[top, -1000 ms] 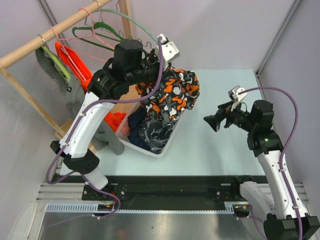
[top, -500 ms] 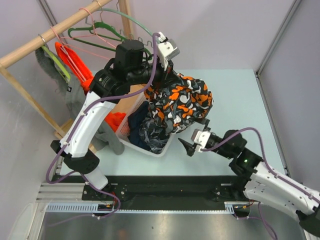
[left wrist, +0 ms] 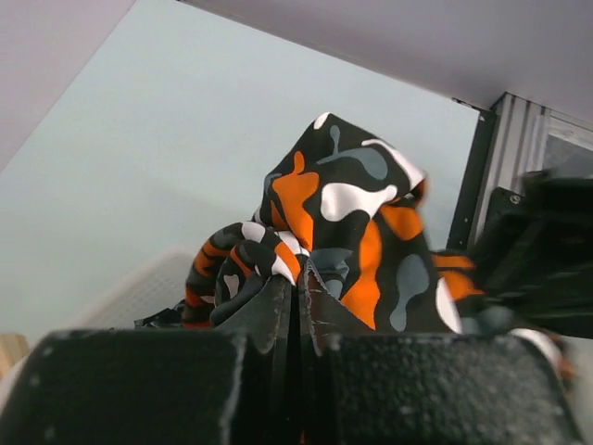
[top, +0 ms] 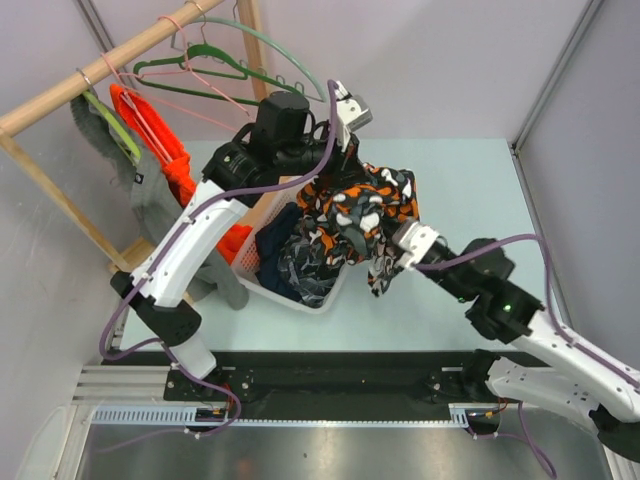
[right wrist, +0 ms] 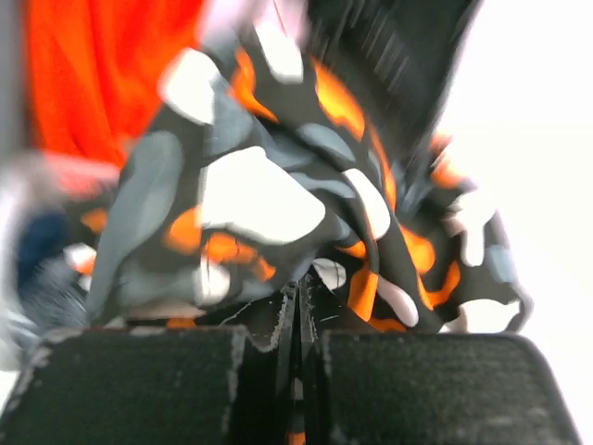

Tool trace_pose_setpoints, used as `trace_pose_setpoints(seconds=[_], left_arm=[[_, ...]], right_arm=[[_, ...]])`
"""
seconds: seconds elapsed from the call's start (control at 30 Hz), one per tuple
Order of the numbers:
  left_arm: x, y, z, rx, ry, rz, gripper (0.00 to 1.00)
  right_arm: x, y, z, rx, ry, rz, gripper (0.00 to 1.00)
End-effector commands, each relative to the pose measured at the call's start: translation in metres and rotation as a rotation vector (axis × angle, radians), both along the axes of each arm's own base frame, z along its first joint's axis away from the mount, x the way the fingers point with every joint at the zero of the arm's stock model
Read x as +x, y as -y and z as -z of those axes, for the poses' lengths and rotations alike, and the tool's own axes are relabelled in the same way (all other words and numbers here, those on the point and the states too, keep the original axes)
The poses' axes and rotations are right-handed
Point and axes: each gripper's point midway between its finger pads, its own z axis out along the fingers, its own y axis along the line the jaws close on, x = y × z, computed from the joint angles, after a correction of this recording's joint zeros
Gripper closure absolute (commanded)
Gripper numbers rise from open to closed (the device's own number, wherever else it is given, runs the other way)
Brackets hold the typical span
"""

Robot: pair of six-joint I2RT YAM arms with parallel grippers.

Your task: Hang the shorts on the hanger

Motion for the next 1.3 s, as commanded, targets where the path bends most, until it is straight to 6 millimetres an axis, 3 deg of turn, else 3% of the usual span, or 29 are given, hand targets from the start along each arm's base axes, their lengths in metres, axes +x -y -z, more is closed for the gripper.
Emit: trace_pose_setpoints(seconds=[0.0,0.03,0.07,0.13,0.17,0.27,0.33,0.37,0.4,0.43,0.47,0.53,0.57,0.6,0.63,0.67,0.7,0.73,0.77,0.87,0.97,1.07,1.2,1.27], left_arm=[[0.025,0.01,0.002,-0.002,0.037,-0.059,0.9],[0.028,0.011,0.01,0.019,0.025,-0.064,0.84],[0.036,0.017,0.017,0.034,0.017,-0.067,0.68],[0.041,0.019,0.025,0.064,0.003,-0.068,0.49],[0.04,0.017,0.023,0.076,0.002,-0.06,0.35],[0.043,0.01,0.03,0.09,-0.027,-0.047,0.17],[0.035,-0.001,0.006,0.022,0.002,-0.033,0.12],[0.041,-0.01,0.016,0.017,-0.031,-0.058,0.01],[0.032,-0.021,-0.015,-0.056,0.041,-0.061,0.0],[0.029,-0.026,-0.02,-0.079,0.061,-0.058,0.0],[0.028,-0.03,-0.002,-0.054,0.055,-0.055,0.0],[0.009,-0.044,-0.024,-0.103,0.153,-0.046,0.0],[0.007,-0.048,-0.002,-0.073,0.137,-0.056,0.0],[0.003,-0.052,0.001,-0.078,0.152,-0.062,0.0],[-0.007,-0.061,-0.015,-0.119,0.216,-0.071,0.0],[-0.007,-0.064,0.011,-0.09,0.196,-0.077,0.0],[-0.011,-0.067,0.017,-0.09,0.207,-0.08,0.0],[-0.02,-0.074,0.007,-0.119,0.257,-0.079,0.01],[-0.021,-0.075,0.028,-0.089,0.245,-0.076,0.0],[-0.021,-0.083,0.031,-0.075,0.264,-0.106,0.0],[-0.017,-0.087,0.016,-0.066,0.298,-0.127,0.0],[-0.013,-0.089,0.002,-0.083,0.33,-0.153,0.0],[-0.02,-0.077,0.009,-0.084,0.308,-0.089,0.0],[-0.03,-0.065,0.018,-0.051,0.332,-0.039,0.0]], right_arm=[[-0.036,0.004,-0.068,0.214,-0.166,-0.157,1.0],[-0.035,0.007,-0.074,0.24,-0.195,-0.149,1.0],[-0.036,0.014,-0.093,0.286,-0.193,-0.147,1.0],[-0.028,0.025,-0.106,0.368,-0.242,-0.11,1.0],[-0.026,0.031,-0.112,0.401,-0.253,-0.092,1.0],[-0.016,0.054,-0.117,0.497,-0.298,-0.006,1.0],[-0.012,0.069,-0.11,0.543,-0.332,0.051,1.0],[-0.009,0.076,-0.108,0.572,-0.348,0.087,1.0],[-0.008,0.081,-0.106,0.595,-0.361,0.105,1.0],[-0.005,0.09,-0.102,0.613,-0.373,0.139,1.0],[-0.004,0.093,-0.101,0.653,-0.405,0.146,1.0],[0.001,0.102,-0.102,0.694,-0.411,0.18,1.0],[0.003,0.103,-0.104,0.726,-0.432,0.176,1.0],[0.003,0.103,-0.106,0.743,-0.437,0.173,1.0],[0.003,0.104,-0.115,0.765,-0.425,0.16,1.0],[0.006,0.103,-0.117,0.769,-0.43,0.157,1.0],[0.005,0.102,-0.123,0.778,-0.415,0.142,1.0],[0.005,0.1,-0.126,0.775,-0.406,0.131,1.0],[0.004,0.1,-0.129,0.771,-0.395,0.125,1.0],[0.003,0.1,-0.137,0.742,-0.345,0.116,1.0],[0.007,0.111,-0.143,0.762,-0.331,0.176,1.0],[-0.004,0.117,-0.159,0.782,-0.278,0.157,1.0],[-0.002,0.143,-0.174,0.833,-0.227,0.269,1.0],[0.004,0.169,-0.179,0.862,-0.175,0.404,1.0]])
